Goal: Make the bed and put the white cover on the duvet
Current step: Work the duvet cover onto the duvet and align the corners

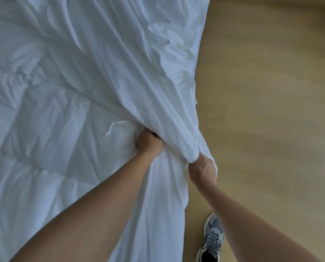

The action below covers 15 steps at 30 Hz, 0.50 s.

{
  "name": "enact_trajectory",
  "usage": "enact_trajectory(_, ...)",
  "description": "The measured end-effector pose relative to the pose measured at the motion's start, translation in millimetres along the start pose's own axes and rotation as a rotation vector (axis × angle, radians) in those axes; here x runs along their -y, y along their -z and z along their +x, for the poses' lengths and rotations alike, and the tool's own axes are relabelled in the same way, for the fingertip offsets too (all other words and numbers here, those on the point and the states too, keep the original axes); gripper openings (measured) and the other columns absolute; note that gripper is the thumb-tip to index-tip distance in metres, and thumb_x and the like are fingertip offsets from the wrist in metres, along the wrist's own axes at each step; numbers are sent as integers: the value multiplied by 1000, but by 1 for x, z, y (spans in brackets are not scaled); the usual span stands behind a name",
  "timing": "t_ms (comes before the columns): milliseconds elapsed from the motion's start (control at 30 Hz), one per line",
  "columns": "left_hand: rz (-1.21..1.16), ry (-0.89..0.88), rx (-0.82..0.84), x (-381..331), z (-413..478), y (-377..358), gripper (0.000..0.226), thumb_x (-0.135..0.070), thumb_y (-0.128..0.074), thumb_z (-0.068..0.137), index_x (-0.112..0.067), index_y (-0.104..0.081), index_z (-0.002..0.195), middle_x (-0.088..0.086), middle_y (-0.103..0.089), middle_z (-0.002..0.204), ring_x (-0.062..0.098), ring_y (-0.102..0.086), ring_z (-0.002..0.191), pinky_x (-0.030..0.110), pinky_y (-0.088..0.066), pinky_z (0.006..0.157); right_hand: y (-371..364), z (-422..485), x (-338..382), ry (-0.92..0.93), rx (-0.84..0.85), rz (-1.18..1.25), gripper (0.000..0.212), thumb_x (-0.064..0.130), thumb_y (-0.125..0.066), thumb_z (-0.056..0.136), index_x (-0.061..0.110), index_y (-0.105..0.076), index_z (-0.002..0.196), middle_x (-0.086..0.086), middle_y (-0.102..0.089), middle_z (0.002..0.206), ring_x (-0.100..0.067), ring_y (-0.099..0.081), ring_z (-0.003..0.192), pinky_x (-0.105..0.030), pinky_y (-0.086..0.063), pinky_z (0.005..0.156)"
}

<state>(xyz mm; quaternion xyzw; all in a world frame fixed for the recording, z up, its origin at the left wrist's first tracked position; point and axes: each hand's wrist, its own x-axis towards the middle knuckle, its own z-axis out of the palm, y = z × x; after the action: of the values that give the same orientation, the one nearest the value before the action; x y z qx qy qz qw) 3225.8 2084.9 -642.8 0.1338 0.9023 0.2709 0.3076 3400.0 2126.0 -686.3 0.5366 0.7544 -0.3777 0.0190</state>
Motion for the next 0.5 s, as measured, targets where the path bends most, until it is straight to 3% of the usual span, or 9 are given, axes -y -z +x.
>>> enact_trajectory(33, -98, 21, 33, -2, -2, 4, 19, -14, -59, 92, -9, -71, 105, 12, -74, 107, 33, -66, 106, 40, -55, 88, 2, 6, 5, -91, 34, -44, 15, 15, -45, 91, 12, -58, 97, -3, -59, 70, -31, -57, 70, -33, -38, 60)
enact_trajectory(100, -363, 91, 105, -6, 0, 16, 13, -13, -62, 89, -16, -72, 97, 3, -76, 96, 24, -71, 96, 38, -58, 86, 11, 16, 20, -201, -14, -66, 42, 8, -51, 83, 15, -50, 125, -6, -62, 101, -33, -57, 94, -40, -46, 81)
enact_trajectory(133, -496, 136, 108, -11, 3, 27, 11, -12, -62, 89, -16, -70, 95, 4, -76, 91, 23, -72, 89, 38, -59, 81, 17, 16, 30, -190, -120, -74, 56, 6, -54, 79, 16, -45, 133, -9, -56, 118, -35, -52, 108, -44, -41, 91)
enact_trajectory(233, -880, 243, -76, -19, 40, 69, 15, -21, -68, 89, -10, -66, 100, 12, -73, 89, 24, -72, 74, 34, -60, 62, 18, 0, 81, 285, -528, -40, 66, 4, -64, 68, 16, -50, 131, -13, -49, 128, -36, -46, 114, -48, -34, 93)
enact_trajectory(267, -1012, 276, -118, -20, 56, 84, 28, -26, -75, 83, -11, -66, 105, 10, -74, 95, 25, -73, 78, 39, -61, 63, 13, -7, 105, 492, -536, -21, 59, 4, -66, 68, 15, -56, 124, -13, -54, 122, -35, -51, 106, -46, -38, 88)
enact_trajectory(333, -1151, 334, -109, -20, 88, 111, 54, -37, -85, 72, -14, -66, 117, 9, -75, 104, 31, -74, 88, 53, -62, 71, -5, -5, 153, 778, -372, -32, 46, 5, -63, 69, 13, -64, 114, -9, -60, 112, -32, -56, 95, -46, -47, 80)
enact_trajectory(367, -1162, 347, -75, -19, 98, 120, 55, -37, -85, 74, -12, -67, 119, 11, -76, 105, 32, -75, 90, 52, -62, 73, -14, 2, 176, 803, -271, -52, 46, 6, -58, 70, 13, -65, 116, -9, -61, 116, -32, -57, 98, -48, -50, 81)
enact_trajectory(433, -1163, 338, -77, -7, 106, 124, 35, -26, -75, 90, -4, -67, 116, 15, -75, 105, 29, -75, 86, 37, -63, 67, -26, 21, 216, 671, -137, -82, 56, 7, -52, 75, 15, -57, 130, -9, -55, 135, -34, -54, 116, -51, -48, 95)
enact_trajectory(500, -1125, 307, -130, 22, 96, 121, 16, -13, -64, 98, -4, -67, 111, 18, -74, 104, 28, -74, 83, 35, -62, 66, -32, 46, 243, 554, 5, -154, 68, 14, -57, 86, 22, -37, 150, -9, -45, 148, -31, -48, 131, -44, -42, 109)
